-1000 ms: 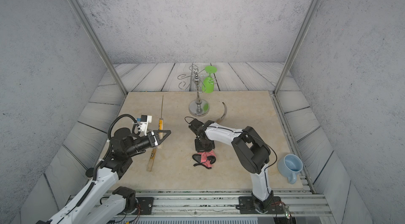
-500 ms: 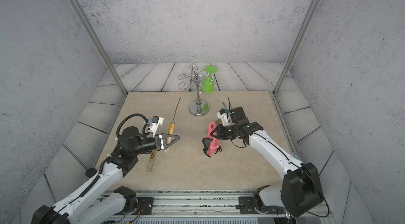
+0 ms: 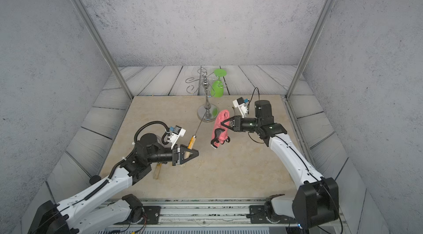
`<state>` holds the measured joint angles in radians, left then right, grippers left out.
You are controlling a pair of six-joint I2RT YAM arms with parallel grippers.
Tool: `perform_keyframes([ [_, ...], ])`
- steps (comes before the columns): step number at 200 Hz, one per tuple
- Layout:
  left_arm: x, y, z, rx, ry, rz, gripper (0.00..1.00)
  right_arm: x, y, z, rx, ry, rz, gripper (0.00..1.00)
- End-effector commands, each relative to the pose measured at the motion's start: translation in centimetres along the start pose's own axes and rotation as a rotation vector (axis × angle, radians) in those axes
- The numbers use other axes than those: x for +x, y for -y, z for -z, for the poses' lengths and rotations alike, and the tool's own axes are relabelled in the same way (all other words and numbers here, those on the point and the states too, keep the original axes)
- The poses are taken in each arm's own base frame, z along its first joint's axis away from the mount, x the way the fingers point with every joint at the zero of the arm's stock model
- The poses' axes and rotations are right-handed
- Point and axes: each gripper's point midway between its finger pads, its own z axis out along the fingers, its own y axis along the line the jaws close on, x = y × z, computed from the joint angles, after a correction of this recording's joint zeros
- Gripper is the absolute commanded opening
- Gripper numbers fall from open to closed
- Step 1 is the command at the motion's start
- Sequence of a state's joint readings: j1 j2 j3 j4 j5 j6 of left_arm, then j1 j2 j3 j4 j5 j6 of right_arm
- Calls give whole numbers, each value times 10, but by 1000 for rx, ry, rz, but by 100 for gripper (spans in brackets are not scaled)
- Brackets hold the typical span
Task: Wipe small sickles with rags
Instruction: Pick up the rag from the center of the board, then wipe the small sickle.
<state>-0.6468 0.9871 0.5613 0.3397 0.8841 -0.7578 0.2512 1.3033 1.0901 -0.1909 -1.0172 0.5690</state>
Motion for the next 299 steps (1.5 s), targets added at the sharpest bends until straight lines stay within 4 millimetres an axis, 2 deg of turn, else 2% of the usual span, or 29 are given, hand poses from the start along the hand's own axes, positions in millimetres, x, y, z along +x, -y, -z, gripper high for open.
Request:
perform_keyframes([
  [1,-13,14,-8,33,21,-83,0,-23,-12,-2,-48,30,-13,10],
  [30,-9,20,-18,72,-4,-92,0,-37,-6,0,45,53,-24,10],
  [79,-6,36,-25,136,-24,-114,0,-48,1,-8,37,38,-38,10],
  [101,-4,40,-28,156,-34,-112,0,-51,-4,-11,-8,39,-27,10],
  [122,-5,41,-30,164,-33,-109,0,-50,-17,-10,-56,32,9,10],
  [155,-9,40,-38,184,-43,-103,0,-39,-41,-7,-123,1,76,10],
  [191,-17,40,-48,208,-55,-104,0,-27,-57,-7,-166,-21,111,11],
  [248,-28,39,-61,223,-71,-114,0,-4,-86,-17,-227,-72,175,11],
  [273,-34,38,-66,218,-71,-115,0,13,-93,-23,-221,-113,205,11],
  [299,-41,32,-71,186,-69,-115,0,34,-90,-20,-176,-149,216,11],
])
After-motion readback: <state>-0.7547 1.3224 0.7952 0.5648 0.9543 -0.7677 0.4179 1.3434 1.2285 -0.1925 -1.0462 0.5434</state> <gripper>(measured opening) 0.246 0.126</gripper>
